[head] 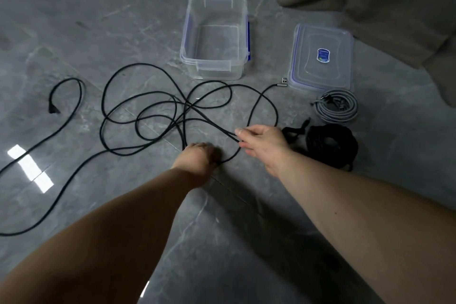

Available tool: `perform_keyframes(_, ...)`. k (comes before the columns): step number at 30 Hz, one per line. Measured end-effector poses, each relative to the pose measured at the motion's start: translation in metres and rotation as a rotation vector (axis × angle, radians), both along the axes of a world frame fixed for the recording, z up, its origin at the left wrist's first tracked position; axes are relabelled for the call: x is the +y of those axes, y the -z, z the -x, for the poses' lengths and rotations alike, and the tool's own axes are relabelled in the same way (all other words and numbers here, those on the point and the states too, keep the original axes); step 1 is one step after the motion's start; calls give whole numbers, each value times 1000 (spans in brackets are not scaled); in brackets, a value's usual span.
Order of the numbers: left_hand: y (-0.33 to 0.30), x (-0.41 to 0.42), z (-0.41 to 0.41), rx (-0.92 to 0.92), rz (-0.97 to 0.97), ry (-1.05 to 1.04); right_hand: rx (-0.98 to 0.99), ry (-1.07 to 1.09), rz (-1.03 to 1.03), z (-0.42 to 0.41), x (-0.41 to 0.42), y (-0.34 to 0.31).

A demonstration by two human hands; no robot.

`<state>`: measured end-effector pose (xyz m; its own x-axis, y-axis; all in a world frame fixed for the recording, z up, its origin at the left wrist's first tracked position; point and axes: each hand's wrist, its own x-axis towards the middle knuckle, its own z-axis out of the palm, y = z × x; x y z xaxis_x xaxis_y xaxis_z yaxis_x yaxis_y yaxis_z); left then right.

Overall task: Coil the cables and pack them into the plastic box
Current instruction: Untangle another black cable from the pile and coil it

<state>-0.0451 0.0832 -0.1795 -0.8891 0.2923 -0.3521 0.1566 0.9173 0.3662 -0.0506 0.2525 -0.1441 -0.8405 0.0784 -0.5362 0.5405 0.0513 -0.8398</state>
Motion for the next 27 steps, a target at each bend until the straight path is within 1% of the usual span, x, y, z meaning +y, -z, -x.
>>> perform_keyframes(5, -17, 1, 10, 89, -230, -281, 30, 34, 23, 6, -4, -4)
perform_keyframes(7, -34, 3, 15, 132, -335, -296, 45, 13, 28, 9, -7, -10)
perform_keyframes(11, -74, 7, 20, 110, -523, -312, 86, 22, 99, 19, -18, -36)
perform_keyframes(14, -113, 1, 24, 110, -539, -269, 119, 59, 183, 29, -24, -72)
perform_keyframes(16, -145, -4, 27, 111, -511, -221, 143, 91, 227, 36, -27, -100)
perform_keyframes(18, -177, -8, 32, 81, -482, -181, 165, 106, 266, 39, -30, -131)
perform_keyframes(20, -206, -7, 34, 48, -514, -189, 198, 87, 286, 39, -32, -161)
perform_keyframes(22, -227, -5, 39, 106, -649, -290, 248, 39, 255, 35, -32, -188)
perform_keyframes(24, -241, -2, 46, 178, -845, -442, 333, -26, 195, 29, -31, -210)
perform_keyframes(25, -246, 0, 49, 180, -939, -501, 384, -66, 146, 27, -30, -218)
perform_keyframes(26, -248, 2, 51, 179, -1012, -537, 434, -101, 93, 24, -28, -224)
perform_keyframes(27, -250, 3, 53, 209, -1034, -542, 482, -118, 52, 22, -26, -229)
